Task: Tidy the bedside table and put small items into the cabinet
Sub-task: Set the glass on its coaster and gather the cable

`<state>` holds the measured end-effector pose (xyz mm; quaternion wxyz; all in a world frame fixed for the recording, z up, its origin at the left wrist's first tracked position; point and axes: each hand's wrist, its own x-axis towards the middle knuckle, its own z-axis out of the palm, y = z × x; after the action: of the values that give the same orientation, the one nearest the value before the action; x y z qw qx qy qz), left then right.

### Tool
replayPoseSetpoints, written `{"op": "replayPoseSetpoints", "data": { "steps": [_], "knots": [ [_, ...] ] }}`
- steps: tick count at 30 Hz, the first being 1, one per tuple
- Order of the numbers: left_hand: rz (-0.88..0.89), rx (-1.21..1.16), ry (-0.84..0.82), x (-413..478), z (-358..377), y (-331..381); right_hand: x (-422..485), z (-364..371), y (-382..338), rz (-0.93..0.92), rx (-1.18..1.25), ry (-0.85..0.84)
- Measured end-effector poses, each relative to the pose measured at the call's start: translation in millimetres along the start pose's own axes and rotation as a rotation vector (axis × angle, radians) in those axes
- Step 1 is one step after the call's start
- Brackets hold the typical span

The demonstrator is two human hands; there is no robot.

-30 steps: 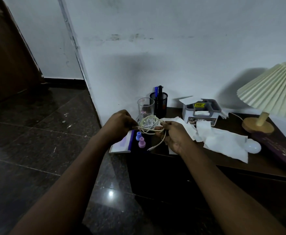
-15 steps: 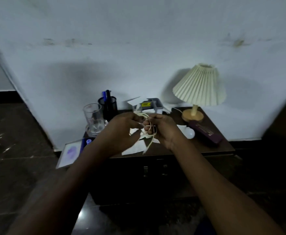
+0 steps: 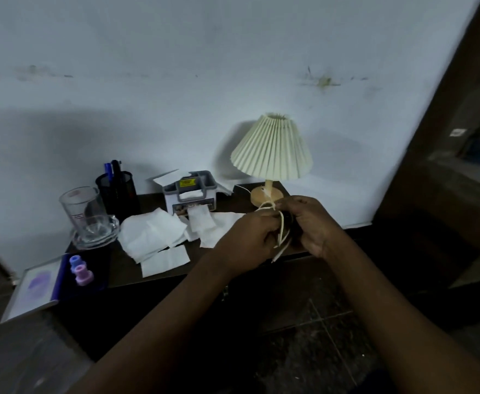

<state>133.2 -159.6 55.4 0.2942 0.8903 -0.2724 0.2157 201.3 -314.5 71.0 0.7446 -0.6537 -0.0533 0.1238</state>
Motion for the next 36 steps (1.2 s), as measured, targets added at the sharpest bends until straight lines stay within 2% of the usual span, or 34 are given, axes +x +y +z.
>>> {"op": "replayPoseSetpoints", "data": {
  "steps": [3, 6, 9, 12, 14, 17, 19, 22, 28, 36],
  "knots": [
    [-0.026, 0.011, 0.017, 14, 20, -4, 17, -25, 4, 0.011, 0.111, 0.115],
    [-0.067, -0.059, 0.114, 26, 33, -13, 41, -39, 9, 0.100, 0.298, 0.160],
    [-0.153, -0.096, 0.086, 31, 49, -25, 61, -46, 15, 0.099, 0.303, 0.232],
    [-0.205, 0.050, -0.102, 31, 69, -41, 72, -54, 24, 0.102, 0.156, 0.351],
    [-0.214, 0.160, -0.180, 29, 79, -50, 81, -61, 31, 0.109, -0.031, 0.420],
    [-0.204, 0.270, -0.183, 27, 86, -56, 87, -68, 34, 0.024, -0.335, 0.478],
    [-0.201, 0.306, -0.172, 27, 86, -57, 90, -72, 36, -0.020, -0.523, 0.446],
    [-0.213, 0.341, -0.175, 25, 83, -55, 86, -76, 41, 0.008, -0.740, 0.390],
    [-0.214, 0.332, -0.176, 22, 76, -47, 80, -74, 42, -0.094, -0.895, 0.288],
    [-0.283, 0.319, -0.098, 8, 42, -52, 73, -74, 36, -0.064, -0.765, 0.326]
  ]
}}
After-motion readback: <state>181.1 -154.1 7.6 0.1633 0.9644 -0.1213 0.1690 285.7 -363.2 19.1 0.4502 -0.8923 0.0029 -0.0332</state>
